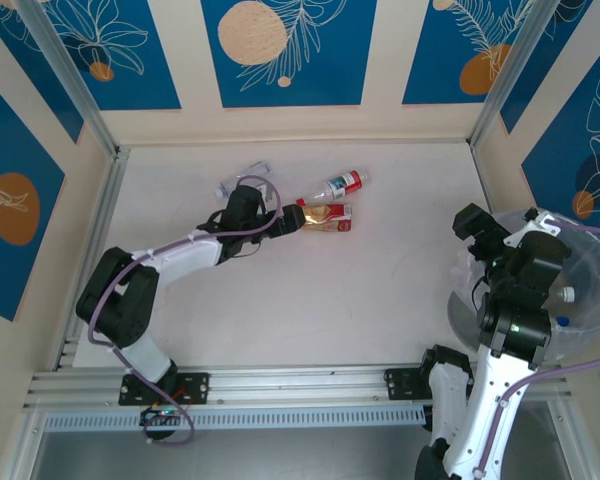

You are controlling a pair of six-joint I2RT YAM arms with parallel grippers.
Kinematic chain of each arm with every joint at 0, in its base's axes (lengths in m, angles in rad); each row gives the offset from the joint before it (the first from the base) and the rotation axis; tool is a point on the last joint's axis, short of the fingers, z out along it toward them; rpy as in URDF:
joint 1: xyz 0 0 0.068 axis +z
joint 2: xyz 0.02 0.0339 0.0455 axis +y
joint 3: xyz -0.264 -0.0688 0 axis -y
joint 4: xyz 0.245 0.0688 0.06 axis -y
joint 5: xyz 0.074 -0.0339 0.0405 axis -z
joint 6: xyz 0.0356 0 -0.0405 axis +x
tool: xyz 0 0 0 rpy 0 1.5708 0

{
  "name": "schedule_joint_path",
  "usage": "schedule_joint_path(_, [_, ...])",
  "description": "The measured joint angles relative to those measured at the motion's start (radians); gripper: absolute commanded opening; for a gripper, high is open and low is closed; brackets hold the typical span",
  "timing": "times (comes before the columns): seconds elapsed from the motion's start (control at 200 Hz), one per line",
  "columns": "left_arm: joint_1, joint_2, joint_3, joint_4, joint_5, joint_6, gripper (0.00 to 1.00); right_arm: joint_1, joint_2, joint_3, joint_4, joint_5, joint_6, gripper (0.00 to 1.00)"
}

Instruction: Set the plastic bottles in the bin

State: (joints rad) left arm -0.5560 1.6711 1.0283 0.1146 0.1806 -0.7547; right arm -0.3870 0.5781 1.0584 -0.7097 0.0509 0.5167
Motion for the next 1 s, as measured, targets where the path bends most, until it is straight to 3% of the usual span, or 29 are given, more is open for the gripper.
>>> schedule_joint_path(0.235, [0.021, 0.072, 0.145, -0.116, 0.000, -0.037, 0.99, 0.034, -0.008, -0.001, 0.134, -0.254, 0.008, 1.00])
schedule_joint_path(0.53, [0.022, 0.135, 0.113, -0.047, -0.025, -0.375, 0.99, 0.206, -0.008, -0.061, 0.266, -0.429, 0.015, 0.98])
schedule_joint_path(0.745, [0.019, 0.307, 0.110, 0.140, -0.035, -0.632, 0.98, 0.477, 0.013, -0.136, 0.358, -0.383, -0.001, 0.98])
schedule_joint_path(1.0, [0.003, 0.370, 0.124, 0.302, -0.142, -0.794, 0.93, 0.744, 0.146, -0.133, 0.367, -0.222, -0.095, 0.98])
